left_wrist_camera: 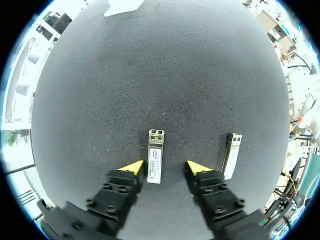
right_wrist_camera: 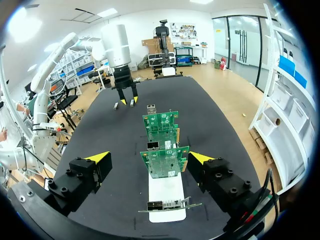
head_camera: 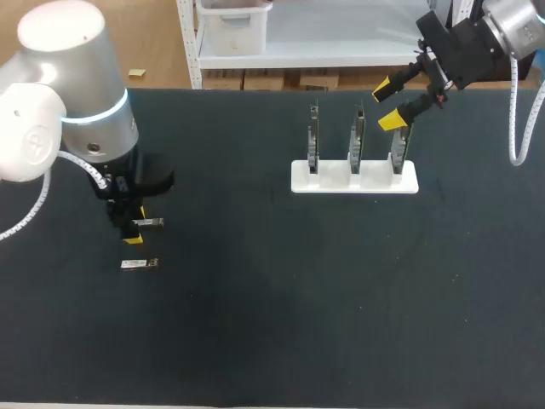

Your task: Pick up the optical module with the left hand, and insert it into the network port with the right hand.

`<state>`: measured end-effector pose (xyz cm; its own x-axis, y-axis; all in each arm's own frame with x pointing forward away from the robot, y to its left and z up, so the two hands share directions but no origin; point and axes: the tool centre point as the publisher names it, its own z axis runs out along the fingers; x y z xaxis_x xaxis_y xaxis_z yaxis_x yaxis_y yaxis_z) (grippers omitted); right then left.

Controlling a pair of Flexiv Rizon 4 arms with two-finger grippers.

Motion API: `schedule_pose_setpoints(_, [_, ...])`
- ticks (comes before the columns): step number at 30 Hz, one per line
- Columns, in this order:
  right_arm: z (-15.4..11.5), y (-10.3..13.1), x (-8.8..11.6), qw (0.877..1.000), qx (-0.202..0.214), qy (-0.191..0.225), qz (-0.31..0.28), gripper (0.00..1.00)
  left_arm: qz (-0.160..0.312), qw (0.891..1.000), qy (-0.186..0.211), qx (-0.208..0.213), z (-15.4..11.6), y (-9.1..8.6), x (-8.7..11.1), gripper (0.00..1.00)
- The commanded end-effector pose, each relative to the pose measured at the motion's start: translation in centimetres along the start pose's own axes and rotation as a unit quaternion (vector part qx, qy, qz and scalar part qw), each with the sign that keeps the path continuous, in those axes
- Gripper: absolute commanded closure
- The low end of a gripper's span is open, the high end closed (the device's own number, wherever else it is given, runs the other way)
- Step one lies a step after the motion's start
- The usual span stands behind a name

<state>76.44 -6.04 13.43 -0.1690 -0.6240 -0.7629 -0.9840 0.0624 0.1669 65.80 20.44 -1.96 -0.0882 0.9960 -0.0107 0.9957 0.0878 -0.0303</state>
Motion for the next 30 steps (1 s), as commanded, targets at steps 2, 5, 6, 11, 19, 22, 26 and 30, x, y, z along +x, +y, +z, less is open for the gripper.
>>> schedule_pose_setpoints(2, [0.0, 0.1, 0.0, 1.000, 0.002, 0.000, 0.000, 0.00, 0.002, 1.000, 0.000, 0.005, 0.3, 0.3, -0.1, 1.00])
schedule_pose_setpoints(5, [0.0, 0.1, 0.0, 1.000, 0.002, 0.000, 0.000, 0.00, 0.003, 1.000, 0.002, 0.005, 0.2, 0.5, -0.2, 1.00])
schedule_pose_setpoints(6, [0.0, 0.1, 0.0, 1.000, 0.002, 0.000, 0.000, 0.00, 0.002, 1.000, -0.001, 0.004, 0.0, 0.6, -0.4, 1.00])
schedule_pose_setpoints(11, [0.0, 0.1, 0.0, 1.000, 0.002, 0.000, 0.000, 0.00, 0.009, 1.000, -0.012, -0.012, -1.2, 1.4, -1.4, 1.00])
schedule_pose_setpoints(19, [0.0, 0.1, 0.0, 1.000, 0.002, 0.000, 0.000, 0.00, -0.006, 0.995, -0.084, -0.050, -5.1, 4.2, -4.0, 1.00])
schedule_pose_setpoints(22, [0.0, 0.1, 0.0, 1.000, 0.002, 0.000, 0.000, 0.00, -0.033, 0.985, -0.156, -0.063, -7.4, 6.0, -5.1, 1.00])
schedule_pose_setpoints(26, [0.0, 0.1, 0.0, 1.000, 0.002, 0.000, 0.000, 0.00, -0.058, 0.961, -0.255, -0.089, -10.9, 8.6, -6.7, 1.00])
schedule_pose_setpoints(30, [0.0, 0.1, 0.0, 1.000, 0.002, 0.000, 0.000, 0.00, -0.079, 0.922, -0.366, -0.095, -14.6, 11.0, -9.1, 1.00])
